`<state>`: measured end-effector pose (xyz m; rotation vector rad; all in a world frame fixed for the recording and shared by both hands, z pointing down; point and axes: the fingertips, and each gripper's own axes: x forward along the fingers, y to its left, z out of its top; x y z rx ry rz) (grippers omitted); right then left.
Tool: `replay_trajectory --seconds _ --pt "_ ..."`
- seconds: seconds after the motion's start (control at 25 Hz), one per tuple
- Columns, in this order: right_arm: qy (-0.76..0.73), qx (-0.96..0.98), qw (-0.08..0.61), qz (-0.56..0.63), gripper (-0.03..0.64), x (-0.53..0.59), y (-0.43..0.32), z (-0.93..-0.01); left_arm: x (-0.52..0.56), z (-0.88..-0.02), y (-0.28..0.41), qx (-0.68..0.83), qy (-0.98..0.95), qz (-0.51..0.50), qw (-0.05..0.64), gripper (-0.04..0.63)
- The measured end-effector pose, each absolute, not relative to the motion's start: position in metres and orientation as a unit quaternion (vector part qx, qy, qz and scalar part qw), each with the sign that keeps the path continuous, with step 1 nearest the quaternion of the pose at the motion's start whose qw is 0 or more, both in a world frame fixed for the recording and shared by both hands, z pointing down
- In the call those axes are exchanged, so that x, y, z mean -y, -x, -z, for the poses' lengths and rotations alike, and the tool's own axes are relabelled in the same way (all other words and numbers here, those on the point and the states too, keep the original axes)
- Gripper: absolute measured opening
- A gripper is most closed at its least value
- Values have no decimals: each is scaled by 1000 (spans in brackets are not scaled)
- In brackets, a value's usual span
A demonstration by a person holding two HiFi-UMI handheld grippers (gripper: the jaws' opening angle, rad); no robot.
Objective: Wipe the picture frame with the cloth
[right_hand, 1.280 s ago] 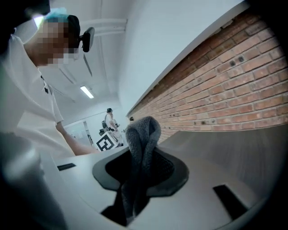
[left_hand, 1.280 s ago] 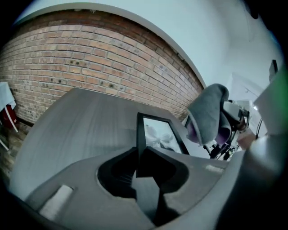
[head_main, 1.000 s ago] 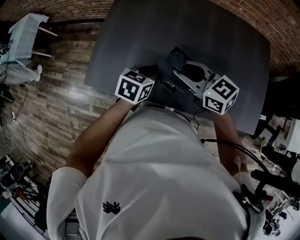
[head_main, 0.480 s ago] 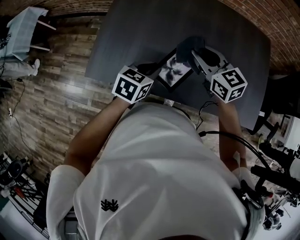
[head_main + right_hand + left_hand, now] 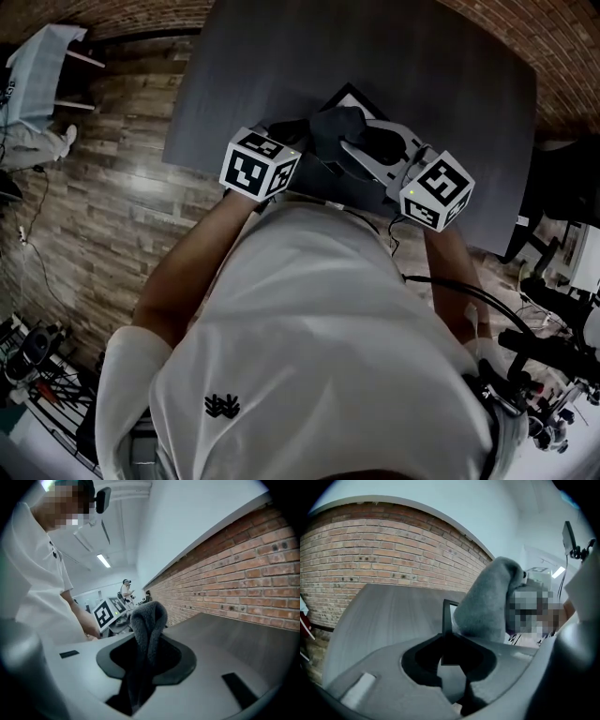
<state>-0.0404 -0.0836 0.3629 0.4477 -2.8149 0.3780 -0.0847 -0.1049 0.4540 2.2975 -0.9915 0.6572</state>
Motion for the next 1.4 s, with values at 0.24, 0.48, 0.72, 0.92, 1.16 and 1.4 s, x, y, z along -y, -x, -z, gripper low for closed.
replay_trajectory --seconds 0.24,0.48,0.72,0.92,1.16,1.4 --pt "-260 945 156 -122 109 134 -4 -379 109 -450 77 363 -857 -246 270 75" --pt "-309 934 145 -107 109 166 -38 -368 111 -453 74 365 -855 -247 271 75" --pt "-235 961 106 -104 109 130 -9 -340 114 -456 78 373 -850 -251 273 75" --pt "-162 972 100 -140 109 89 25 -354 117 -455 79 378 -849 -249 272 75" --pt "-225 956 118 -147 109 110 0 -380 113 -452 77 375 -851 -251 269 75" --pt "-296 938 122 -135 109 150 -42 -378 118 -460 75 371 -850 -253 275 77"
